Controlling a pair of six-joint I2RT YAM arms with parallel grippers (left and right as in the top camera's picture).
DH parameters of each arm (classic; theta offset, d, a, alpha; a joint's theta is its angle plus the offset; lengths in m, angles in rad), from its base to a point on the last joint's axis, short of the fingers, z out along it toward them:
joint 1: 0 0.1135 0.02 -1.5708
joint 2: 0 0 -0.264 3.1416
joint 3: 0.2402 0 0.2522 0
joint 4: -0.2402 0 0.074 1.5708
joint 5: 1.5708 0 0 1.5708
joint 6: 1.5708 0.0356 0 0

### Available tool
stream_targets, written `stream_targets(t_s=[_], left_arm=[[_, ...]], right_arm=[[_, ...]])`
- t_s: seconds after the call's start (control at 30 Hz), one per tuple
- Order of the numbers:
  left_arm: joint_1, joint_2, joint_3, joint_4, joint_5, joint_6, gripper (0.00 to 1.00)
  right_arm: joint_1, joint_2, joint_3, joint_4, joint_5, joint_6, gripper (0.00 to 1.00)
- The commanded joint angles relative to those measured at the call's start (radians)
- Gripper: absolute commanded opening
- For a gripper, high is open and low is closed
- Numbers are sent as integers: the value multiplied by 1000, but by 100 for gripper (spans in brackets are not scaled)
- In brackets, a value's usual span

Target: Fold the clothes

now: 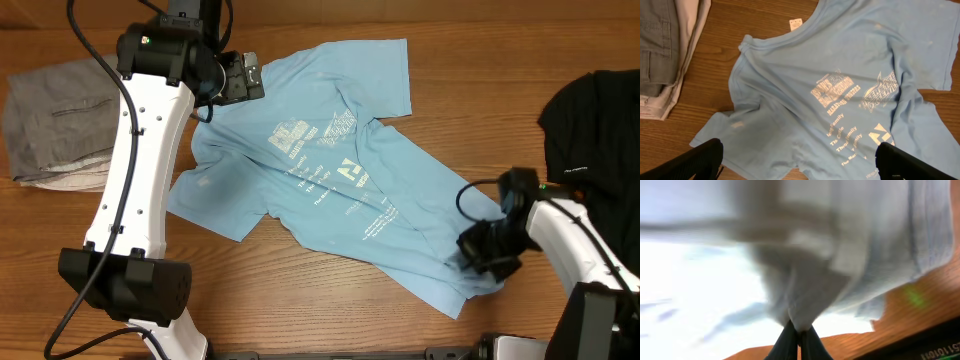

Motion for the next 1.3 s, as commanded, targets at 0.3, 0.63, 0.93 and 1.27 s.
stream_targets(t_s=[0.3,0.63,0.93,1.27], left_arm=[[4,11,0,1,4,-6,100],[4,11,0,1,5,-6,100],[4,11,0,1,5,-6,100],[4,11,0,1,4,-6,100]], right_arm=[[-137,-3,270,125,-7,2,4],[-280,-3,270,386,26,-21,4],[-283,71,269,479,273,-3,4],[-283,289,269,638,273,-30,4]])
